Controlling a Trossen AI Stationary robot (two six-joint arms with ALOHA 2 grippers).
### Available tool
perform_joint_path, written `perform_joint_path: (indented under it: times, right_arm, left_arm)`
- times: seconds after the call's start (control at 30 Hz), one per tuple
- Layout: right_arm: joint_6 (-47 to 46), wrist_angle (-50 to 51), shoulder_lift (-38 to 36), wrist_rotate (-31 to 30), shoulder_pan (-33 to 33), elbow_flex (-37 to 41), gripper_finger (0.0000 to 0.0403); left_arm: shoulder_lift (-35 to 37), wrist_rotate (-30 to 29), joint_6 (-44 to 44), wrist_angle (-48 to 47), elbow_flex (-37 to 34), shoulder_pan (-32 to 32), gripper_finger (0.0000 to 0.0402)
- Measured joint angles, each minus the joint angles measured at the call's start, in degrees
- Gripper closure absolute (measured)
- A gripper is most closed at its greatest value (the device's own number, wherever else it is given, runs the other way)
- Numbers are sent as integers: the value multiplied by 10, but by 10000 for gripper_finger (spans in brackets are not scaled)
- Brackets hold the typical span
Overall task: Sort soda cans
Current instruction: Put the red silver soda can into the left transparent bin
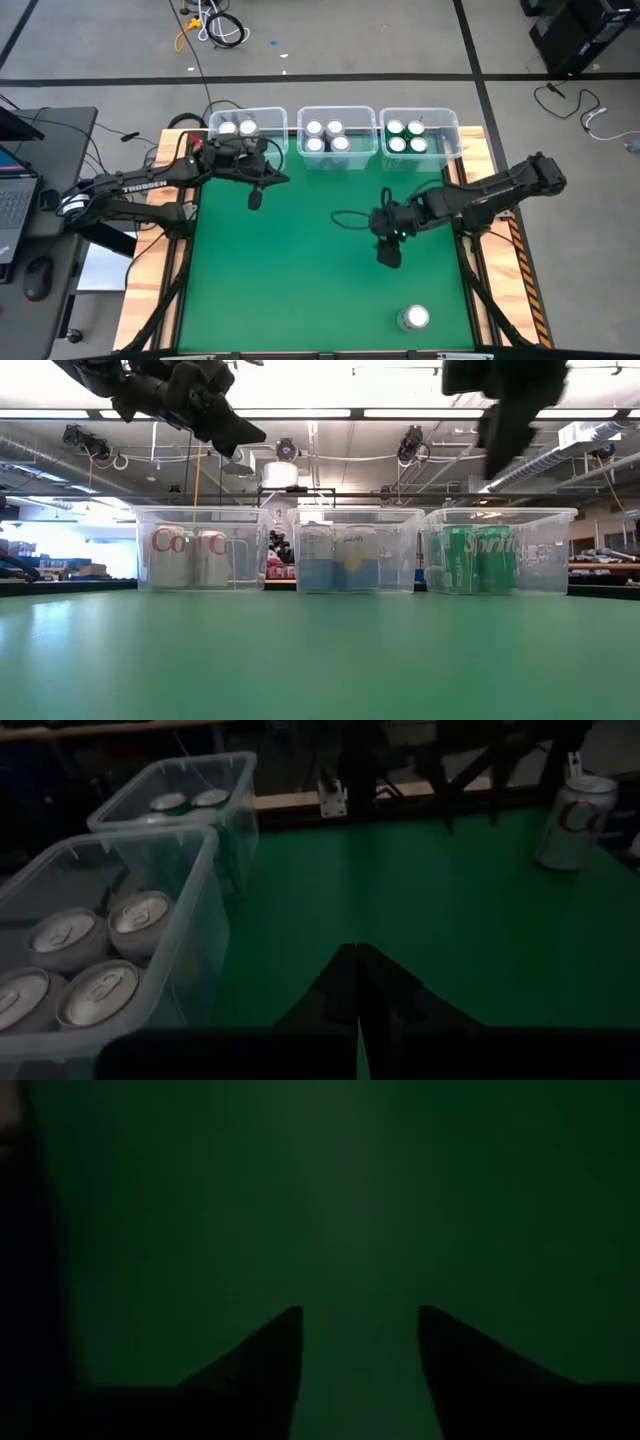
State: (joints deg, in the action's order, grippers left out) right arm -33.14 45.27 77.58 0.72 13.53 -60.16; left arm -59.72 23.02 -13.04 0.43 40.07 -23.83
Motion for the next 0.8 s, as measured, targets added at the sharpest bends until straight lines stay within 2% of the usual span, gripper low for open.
perform_joint_path:
  times: [0.3, 0.43, 0.5, 0.8]
  right_arm:
    - [-274, 4, 0, 160, 83, 0, 145]
    - [-370, 3, 0, 200, 109, 0, 126]
    - [-395, 3, 0, 199, 123, 0, 122]
    - [-479, 2, 0, 116, 239, 0, 121]
  left_arm:
    - [1, 1, -4, 15, 0, 0, 396]
    - [1, 1, -14, 15, 0, 0, 396]
    - [1, 1, -16, 15, 0, 0, 396]
    - [1, 2, -20, 14, 0, 0, 396]
